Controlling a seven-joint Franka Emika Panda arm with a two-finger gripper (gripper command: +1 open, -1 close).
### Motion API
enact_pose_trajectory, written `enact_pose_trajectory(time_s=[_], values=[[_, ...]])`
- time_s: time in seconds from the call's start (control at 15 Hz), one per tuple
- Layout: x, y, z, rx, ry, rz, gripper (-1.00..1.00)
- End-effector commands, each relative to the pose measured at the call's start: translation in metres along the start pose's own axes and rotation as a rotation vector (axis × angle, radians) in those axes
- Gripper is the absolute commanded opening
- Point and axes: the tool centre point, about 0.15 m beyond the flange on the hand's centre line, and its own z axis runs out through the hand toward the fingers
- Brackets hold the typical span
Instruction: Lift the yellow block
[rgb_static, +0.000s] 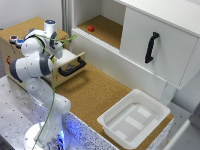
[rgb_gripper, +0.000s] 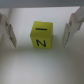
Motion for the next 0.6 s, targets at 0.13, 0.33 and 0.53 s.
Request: enact_pose_trajectory(time_s=[0.13, 0.33, 0.53], values=[[0.0124, 0.0126, 0.0235, 0.019, 0.015, 0.017, -1.0], [0.0167, 0.0159, 0.0234, 0.021, 0.02, 0.027, -1.0], [0.0179, 0.0192, 0.0231, 0.022, 0.023, 0.04, -1.0]])
